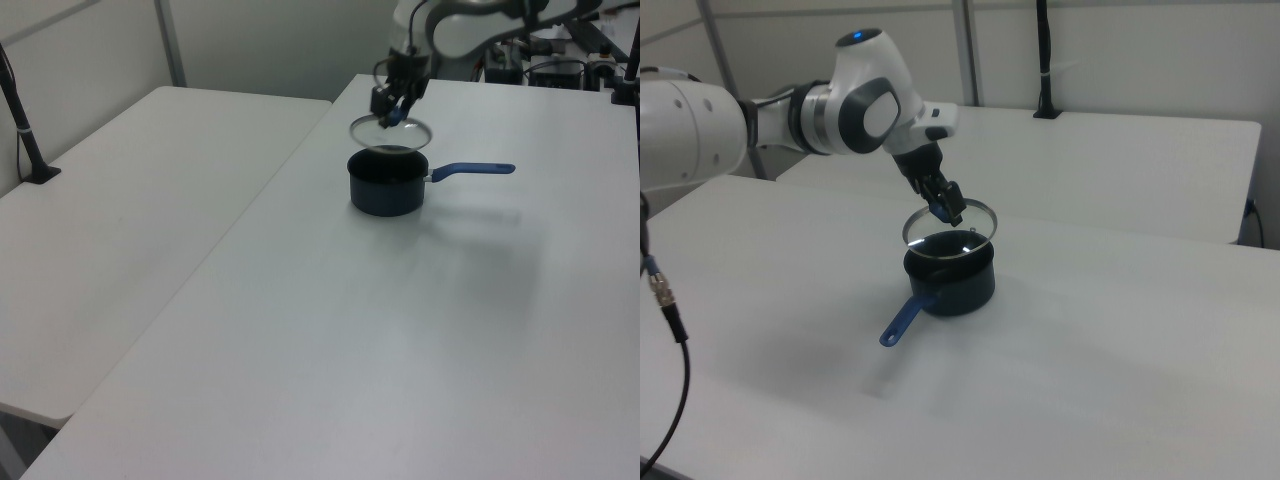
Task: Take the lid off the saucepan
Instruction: 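Lift the glass lid off the saucepan rim and carry it aside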
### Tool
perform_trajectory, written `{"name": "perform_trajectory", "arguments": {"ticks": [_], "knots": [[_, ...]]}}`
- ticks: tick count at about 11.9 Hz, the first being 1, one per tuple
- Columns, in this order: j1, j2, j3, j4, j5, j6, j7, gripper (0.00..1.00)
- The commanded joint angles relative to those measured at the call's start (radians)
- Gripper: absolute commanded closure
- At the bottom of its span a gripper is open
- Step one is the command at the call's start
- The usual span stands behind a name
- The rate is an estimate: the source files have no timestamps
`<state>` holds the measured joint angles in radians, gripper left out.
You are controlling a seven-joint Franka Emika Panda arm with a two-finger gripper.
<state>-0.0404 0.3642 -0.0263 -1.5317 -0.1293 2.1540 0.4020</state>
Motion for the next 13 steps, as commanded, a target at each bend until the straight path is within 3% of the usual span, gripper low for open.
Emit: {"name": "perform_trajectory", "arguments": {"ticks": [1,6,8,11,13], "knots": [[-0.085,-0.148,0.003,-0.135,-0.015,-0.078,-0.232,0.55],[-0.265,-0.298,-0.001,-0.393,-0.015,-0.039,-0.561,0.55],[-0.328,-0.292,-0.001,-0.476,-0.015,0.074,-0.623,0.55],[-0.366,-0.278,-0.004,-0.655,-0.018,0.306,-0.673,0.55],[-0.386,-0.281,-0.006,-0.66,-0.018,0.305,-0.733,0.55]]}}
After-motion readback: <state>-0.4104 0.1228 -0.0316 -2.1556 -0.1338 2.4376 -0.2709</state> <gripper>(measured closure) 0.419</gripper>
